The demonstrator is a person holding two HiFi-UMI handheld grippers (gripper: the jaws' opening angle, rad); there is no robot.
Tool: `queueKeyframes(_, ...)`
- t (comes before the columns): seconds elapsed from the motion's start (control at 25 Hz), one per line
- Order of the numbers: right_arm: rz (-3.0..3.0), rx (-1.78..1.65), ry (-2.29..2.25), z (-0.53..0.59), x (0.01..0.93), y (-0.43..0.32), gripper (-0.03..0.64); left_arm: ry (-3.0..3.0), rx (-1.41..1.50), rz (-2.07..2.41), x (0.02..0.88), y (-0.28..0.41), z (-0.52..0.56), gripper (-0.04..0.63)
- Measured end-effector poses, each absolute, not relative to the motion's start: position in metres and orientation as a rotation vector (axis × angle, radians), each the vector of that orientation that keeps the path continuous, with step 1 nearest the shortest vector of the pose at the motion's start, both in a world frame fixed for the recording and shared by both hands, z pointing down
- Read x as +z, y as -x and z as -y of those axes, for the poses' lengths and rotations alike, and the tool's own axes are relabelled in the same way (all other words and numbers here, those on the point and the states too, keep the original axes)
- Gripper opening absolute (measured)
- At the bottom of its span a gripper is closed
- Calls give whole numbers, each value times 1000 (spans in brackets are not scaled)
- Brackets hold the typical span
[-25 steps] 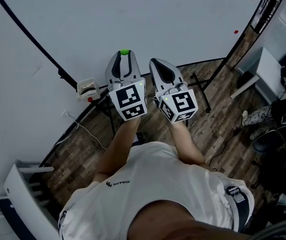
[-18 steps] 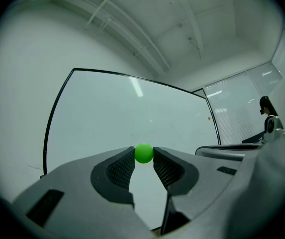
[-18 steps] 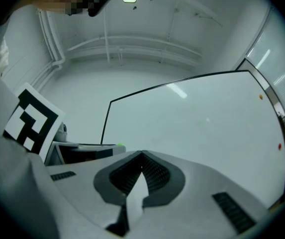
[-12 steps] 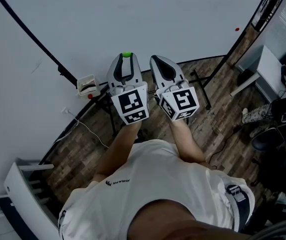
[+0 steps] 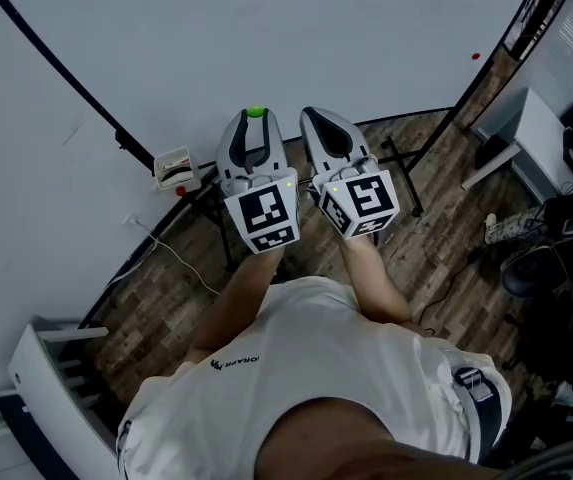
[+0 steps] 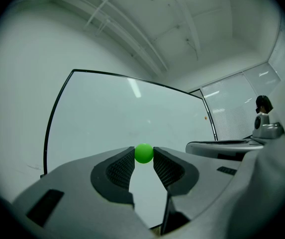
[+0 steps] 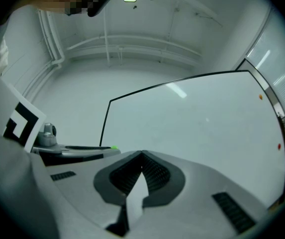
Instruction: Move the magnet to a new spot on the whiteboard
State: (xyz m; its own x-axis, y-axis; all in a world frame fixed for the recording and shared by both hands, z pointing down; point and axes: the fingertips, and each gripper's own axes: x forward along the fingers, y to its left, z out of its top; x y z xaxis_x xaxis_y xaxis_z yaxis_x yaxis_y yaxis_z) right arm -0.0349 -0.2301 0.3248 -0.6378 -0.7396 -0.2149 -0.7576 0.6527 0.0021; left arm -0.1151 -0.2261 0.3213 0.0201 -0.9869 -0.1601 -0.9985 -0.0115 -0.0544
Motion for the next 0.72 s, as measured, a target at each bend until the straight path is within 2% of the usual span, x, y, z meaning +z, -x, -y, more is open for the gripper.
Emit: queueKeyframes(0.72,-2680,139,1231,234,327,36,14,2131,137,-2108,325,116,218,120)
